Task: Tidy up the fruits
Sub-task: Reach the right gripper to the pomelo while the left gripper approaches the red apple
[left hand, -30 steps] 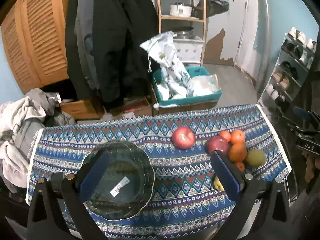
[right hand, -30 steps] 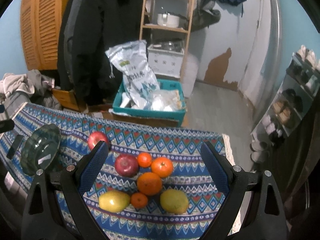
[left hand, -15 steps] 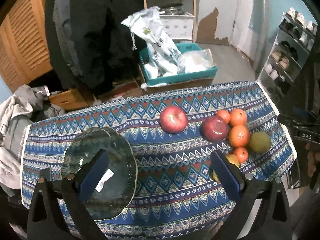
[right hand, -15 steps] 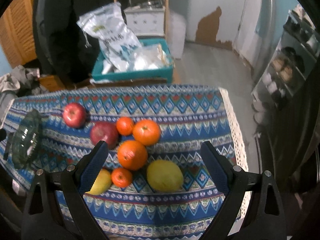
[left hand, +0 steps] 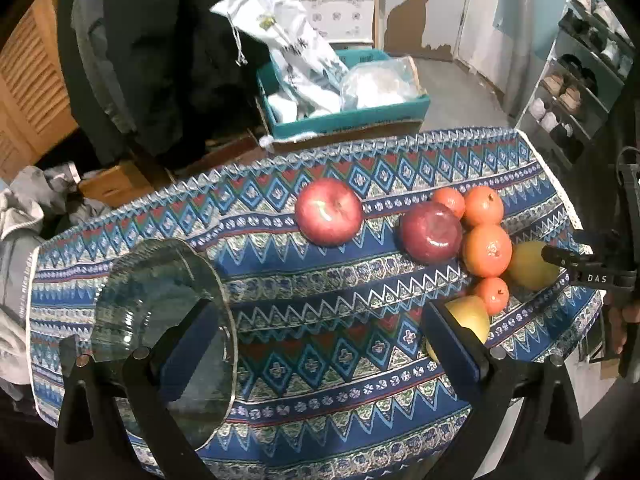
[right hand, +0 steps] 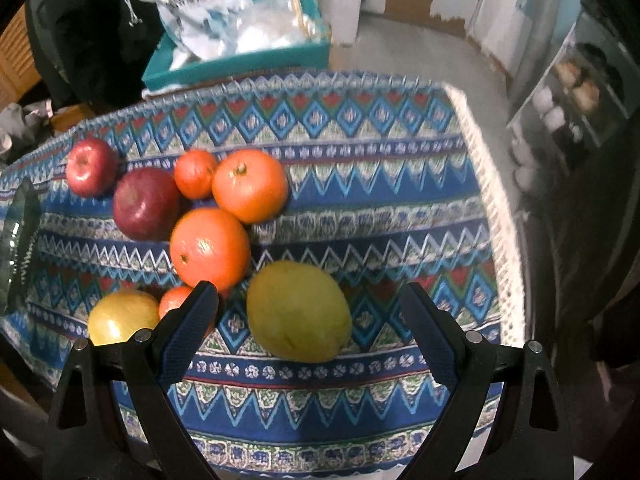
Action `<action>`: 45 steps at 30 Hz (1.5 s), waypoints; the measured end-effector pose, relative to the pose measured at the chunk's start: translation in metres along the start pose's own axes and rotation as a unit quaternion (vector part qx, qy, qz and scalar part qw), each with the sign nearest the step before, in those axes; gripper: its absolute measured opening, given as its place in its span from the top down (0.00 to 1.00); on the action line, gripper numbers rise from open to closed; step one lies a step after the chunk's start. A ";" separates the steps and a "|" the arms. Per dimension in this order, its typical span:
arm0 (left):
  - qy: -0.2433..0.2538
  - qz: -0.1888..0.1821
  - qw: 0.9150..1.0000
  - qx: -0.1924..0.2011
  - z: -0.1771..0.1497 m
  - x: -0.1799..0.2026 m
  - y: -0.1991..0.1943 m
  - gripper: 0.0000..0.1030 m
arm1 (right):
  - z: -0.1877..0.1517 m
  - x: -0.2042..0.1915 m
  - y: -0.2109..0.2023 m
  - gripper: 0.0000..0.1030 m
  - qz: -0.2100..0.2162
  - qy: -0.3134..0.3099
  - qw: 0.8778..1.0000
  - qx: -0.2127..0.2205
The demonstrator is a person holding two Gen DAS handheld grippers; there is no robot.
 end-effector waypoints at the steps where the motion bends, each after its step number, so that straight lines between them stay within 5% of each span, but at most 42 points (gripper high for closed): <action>1: -0.002 -0.001 1.000 -0.004 0.000 0.001 0.004 0.01 | -0.001 0.000 0.003 0.11 0.001 0.001 1.000 -0.004; 23: -0.018 -0.012 0.998 -0.051 -0.003 0.006 0.052 0.01 | -0.008 -0.006 0.057 0.12 0.001 -0.046 0.996 -0.071; 30: -0.021 -0.019 0.998 -0.053 -0.003 0.006 0.053 0.01 | -0.009 -0.008 0.068 0.27 0.020 -0.053 0.995 -0.083; 35: -0.027 -0.021 0.998 -0.047 0.001 0.002 0.050 0.01 | -0.009 -0.013 0.063 0.28 -0.007 -0.051 0.996 -0.072; 45: -0.052 -0.020 0.998 -0.033 0.029 -0.005 0.050 0.01 | 0.028 -0.013 0.007 0.29 -0.008 -0.015 1.000 0.018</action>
Point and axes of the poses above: each gripper's, at about its wrist camera, not at the fingertips, and y roughly the way its jaws point, x to its right, z to its top, the point moved 3 cm from there along y, roughly the way its jaws point, and after that the axes turned 7 degrees about -y, right-handed, at the moved point
